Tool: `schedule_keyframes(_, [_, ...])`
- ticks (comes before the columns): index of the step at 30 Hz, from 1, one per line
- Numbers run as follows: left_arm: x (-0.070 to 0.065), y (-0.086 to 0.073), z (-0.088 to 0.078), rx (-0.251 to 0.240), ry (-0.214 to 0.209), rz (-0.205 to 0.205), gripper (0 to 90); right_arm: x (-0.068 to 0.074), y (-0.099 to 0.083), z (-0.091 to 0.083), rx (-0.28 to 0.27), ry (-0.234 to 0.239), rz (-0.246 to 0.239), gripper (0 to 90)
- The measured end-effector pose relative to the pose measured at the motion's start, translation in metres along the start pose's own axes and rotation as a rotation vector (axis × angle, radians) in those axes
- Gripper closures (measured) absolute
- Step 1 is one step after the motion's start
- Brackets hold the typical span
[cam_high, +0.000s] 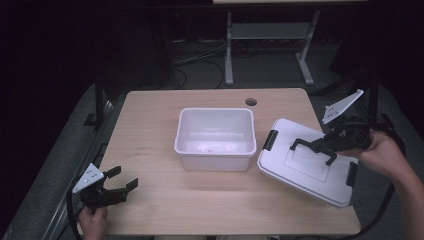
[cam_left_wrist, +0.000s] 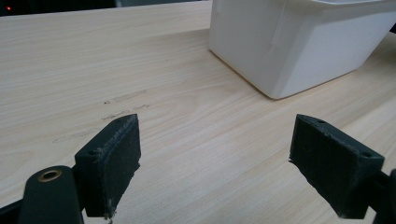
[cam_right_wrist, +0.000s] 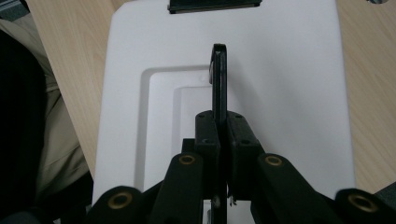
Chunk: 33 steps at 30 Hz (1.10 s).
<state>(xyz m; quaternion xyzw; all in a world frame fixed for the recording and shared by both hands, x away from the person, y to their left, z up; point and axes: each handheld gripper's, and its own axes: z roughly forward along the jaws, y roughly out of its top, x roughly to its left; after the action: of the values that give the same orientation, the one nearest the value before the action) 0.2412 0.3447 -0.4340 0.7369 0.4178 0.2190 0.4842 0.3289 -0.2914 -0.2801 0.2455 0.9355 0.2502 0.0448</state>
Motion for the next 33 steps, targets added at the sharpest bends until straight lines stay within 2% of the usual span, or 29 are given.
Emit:
schedule_keyframes(11, [0.000, 0.000, 0.000, -0.001, 0.001, -0.003, 15.7, 0.004, 0.011, -0.017, -0.007, 0.001, -0.023, 84.6])
schedule_keyframes(19, [0.001, 0.000, 0.000, -0.002, 0.001, -0.006, 15.7, 0.008, 0.027, -0.029, -0.018, -0.007, -0.052, 84.6])
schedule_keyframes(33, [0.002, 0.000, 0.000, -0.001, 0.000, 0.000, 15.7, 0.013, 0.067, -0.024, -0.014, 0.015, -0.123, 84.6])
